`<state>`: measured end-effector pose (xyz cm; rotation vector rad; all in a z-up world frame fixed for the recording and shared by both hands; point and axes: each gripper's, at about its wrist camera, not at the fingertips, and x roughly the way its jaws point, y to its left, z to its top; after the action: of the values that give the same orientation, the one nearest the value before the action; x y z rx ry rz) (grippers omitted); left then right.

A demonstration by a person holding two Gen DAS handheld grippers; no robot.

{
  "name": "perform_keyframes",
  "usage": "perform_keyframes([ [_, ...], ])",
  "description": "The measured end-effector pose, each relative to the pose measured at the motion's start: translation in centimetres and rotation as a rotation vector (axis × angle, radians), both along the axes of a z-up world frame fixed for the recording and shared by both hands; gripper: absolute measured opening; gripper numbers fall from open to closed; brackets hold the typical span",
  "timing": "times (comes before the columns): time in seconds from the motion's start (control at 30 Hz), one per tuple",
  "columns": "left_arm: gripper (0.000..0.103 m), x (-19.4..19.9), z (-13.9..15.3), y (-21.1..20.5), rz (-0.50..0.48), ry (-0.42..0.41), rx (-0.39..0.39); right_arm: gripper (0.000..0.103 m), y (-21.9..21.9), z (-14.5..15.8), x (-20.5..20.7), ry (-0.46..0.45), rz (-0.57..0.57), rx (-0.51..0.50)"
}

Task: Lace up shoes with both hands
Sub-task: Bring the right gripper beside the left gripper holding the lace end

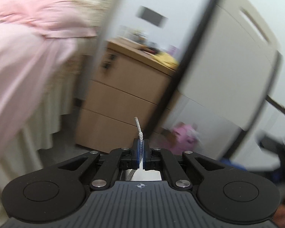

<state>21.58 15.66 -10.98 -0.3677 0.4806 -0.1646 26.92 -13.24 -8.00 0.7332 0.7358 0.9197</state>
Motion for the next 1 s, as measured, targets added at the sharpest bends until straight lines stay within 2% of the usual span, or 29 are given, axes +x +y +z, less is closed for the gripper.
perform_keyframes([
  [0.07,0.003,-0.1,0.0,-1.9,-0.081,-0.013,0.024,0.083,0.7,0.2,0.0,-0.023,-0.009,0.004],
  [0.13,0.003,-0.4,0.0,-3.8,-0.155,-0.024,0.059,0.068,1.5,0.4,0.0,-0.036,-0.02,-0.02],
  [0.2,0.003,-0.6,0.0,-5.4,-0.208,-0.028,0.09,0.062,2.3,0.5,0.1,-0.046,-0.034,-0.05],
  [0.33,0.003,-1.2,0.0,-6.7,-0.246,-0.046,0.104,0.036,2.8,0.1,0.3,-0.041,-0.088,-0.122],
  [0.43,0.003,-1.3,0.0,-6.7,-0.263,-0.048,0.098,0.026,2.8,-0.7,0.9,0.007,-0.096,-0.106],
  [0.47,0.003,-1.4,0.0,-6.7,-0.263,-0.05,0.097,0.019,2.8,-0.9,1.0,0.018,-0.095,-0.091],
  [0.5,0.003,-1.5,0.0,-6.7,-0.266,-0.051,0.093,0.004,2.7,-1.1,1.0,0.022,-0.091,-0.076],
  [0.63,0.005,-1.1,0.1,-6.2,-0.263,-0.065,0.09,0.003,2.0,-1.3,1.1,0.054,-0.091,-0.04],
  [1.0,0.005,-0.6,0.0,-5.6,-0.255,-0.038,0.062,0.003,0.3,-1.6,0.8,0.101,-0.112,0.009],
])
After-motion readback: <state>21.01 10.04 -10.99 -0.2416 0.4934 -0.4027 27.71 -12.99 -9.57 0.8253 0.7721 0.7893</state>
